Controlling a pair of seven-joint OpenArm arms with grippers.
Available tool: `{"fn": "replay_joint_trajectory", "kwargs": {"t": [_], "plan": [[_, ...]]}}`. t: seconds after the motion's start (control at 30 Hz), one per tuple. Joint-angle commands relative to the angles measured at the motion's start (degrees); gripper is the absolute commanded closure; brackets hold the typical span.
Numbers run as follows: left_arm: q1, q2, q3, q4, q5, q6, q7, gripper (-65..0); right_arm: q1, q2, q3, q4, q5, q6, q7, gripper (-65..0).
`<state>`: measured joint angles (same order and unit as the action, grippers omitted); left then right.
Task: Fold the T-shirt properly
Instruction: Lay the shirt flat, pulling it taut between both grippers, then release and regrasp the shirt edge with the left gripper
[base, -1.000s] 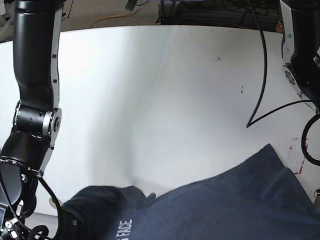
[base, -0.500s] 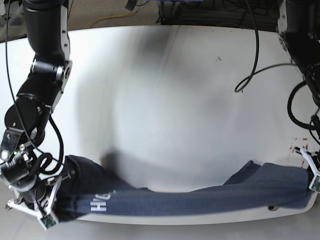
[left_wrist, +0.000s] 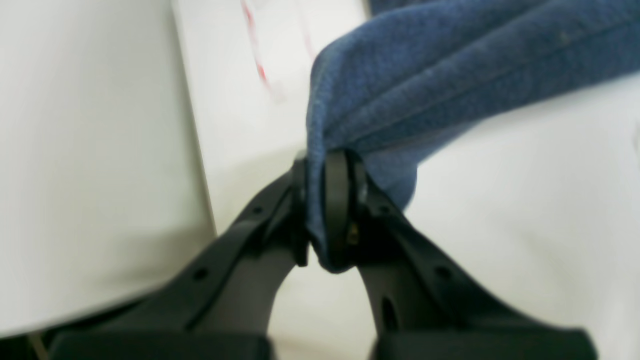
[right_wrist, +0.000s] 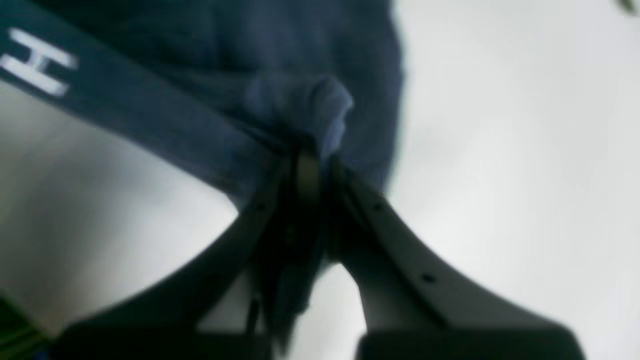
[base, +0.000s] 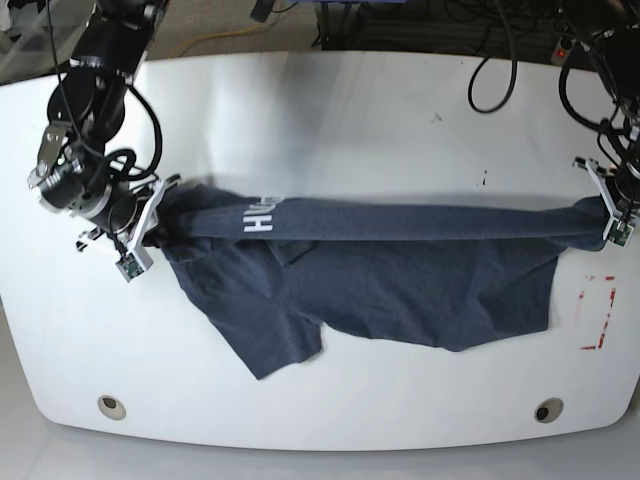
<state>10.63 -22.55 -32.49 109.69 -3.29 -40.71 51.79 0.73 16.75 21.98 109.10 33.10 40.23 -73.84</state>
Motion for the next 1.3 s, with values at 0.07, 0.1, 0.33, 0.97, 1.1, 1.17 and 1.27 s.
{"fn": "replay_joint_trajectory", "kwargs": {"t": [0.07,0.1,0.33,0.97,1.1,1.17,1.27], "plan": [[3.65,-0.62,-0.61,0.6,0.78,0.71,-0.23,0.0,-4.82,0.08,1.28,1.01,4.13,-0.23,0.92,0.0],[4.62,-0.18,-0.7,0.6,0.87,0.71,-0.23,0.0,-6.49,-0.36,1.36,1.01,5.1,-0.23,0.92,0.0],[8.58,1.23,-0.7,0.6,1.05,0.71,-0.23,0.0,-14.14,-1.06,1.01,1.01,8.79,-0.23,0.92,0.0],[1.45,-1.23,-0.43,-9.6,1.05,0.71,-0.32,0.0,-22.4,-0.36,1.45,1.01,12.13,-0.23,0.92,0.0],[-1.27,-1.85,-0.17,-13.56,1.05,0.71,-0.32,-3.3,-22.49,-0.36,1.45,1.01,12.04,-0.23,0.92,0.0],[-2.24,-2.99,-0.17,-14.96,0.7,0.71,-0.32,-11.9,-22.49,-0.36,1.45,1.01,12.04,-0.23,0.92,0.0],[-4.08,-3.34,0.71,-16.19,0.7,0.71,-0.32,-27.1,-22.49,-0.36,1.45,1.01,12.04,-0.23,0.92,0.0]]}}
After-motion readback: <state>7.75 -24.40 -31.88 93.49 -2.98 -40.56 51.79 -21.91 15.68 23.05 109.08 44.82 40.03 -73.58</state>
